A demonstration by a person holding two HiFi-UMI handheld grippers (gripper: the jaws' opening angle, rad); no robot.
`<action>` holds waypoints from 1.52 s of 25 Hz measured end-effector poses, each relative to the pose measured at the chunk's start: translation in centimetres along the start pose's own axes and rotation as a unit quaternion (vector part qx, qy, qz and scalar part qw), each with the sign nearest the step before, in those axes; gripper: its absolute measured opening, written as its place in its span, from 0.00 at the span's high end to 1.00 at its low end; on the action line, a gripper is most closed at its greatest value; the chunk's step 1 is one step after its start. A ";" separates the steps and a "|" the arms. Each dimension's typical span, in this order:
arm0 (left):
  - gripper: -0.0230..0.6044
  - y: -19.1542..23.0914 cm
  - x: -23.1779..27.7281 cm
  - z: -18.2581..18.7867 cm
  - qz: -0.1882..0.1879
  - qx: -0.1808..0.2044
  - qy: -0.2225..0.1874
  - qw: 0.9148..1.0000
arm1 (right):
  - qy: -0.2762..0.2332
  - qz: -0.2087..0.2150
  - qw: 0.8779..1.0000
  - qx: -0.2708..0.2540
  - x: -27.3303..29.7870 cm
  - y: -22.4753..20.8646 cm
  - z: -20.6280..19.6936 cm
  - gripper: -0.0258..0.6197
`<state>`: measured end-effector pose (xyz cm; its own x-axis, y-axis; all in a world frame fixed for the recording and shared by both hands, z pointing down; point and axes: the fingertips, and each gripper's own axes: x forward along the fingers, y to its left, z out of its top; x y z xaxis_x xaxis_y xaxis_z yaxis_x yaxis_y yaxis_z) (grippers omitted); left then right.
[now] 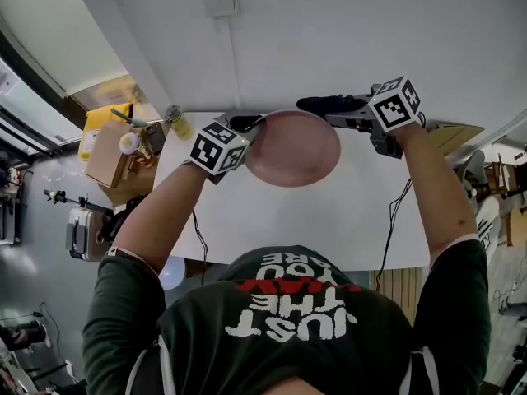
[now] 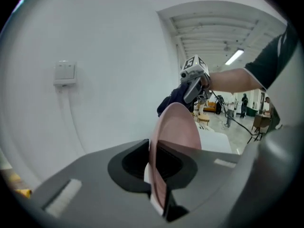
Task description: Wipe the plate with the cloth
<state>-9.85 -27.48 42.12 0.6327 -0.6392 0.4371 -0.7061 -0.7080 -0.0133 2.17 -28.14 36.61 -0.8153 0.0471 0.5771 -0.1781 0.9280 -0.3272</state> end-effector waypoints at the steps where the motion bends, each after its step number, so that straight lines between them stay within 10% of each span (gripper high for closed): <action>1: 0.93 0.2 -0.1 0.0 -0.002 -0.020 -0.006 1.000 | -0.009 0.002 1.000 0.006 -0.4 -0.1 -0.1 0.91; 11: 0.92 2.5 -1.3 -0.4 -0.023 -0.239 -0.068 0.968 | -0.129 0.021 0.990 0.062 -4.2 -0.6 -0.1 0.91; 19: 0.92 3.7 -1.6 -0.2 -0.030 -0.375 -0.125 0.918 | -0.207 -0.005 0.976 0.067 -6.6 1.0 -0.5 0.91; 25: 0.92 4.8 -1.3 -0.7 -0.016 -0.473 -0.166 0.865 | -0.258 -0.051 0.963 0.051 -7.3 3.5 -1.0 0.91; 29: 0.93 5.1 -0.8 -1.0 -0.001 -0.513 -0.184 0.838 | -0.256 -0.074 0.963 0.035 -6.1 4.9 -1.6 0.91; 38: 0.93 4.0 -0.4 -0.9 0.006 -0.555 -0.198 0.808 | -0.244 -0.072 0.967 0.018 -1.9 8.0 -2.6 0.91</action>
<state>-13.18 -29.77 42.72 0.5205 -0.8458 0.1170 -0.4242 -0.1372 0.8951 3.75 -19.82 34.84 -0.9422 -0.2692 0.1997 -0.3204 0.8981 -0.3012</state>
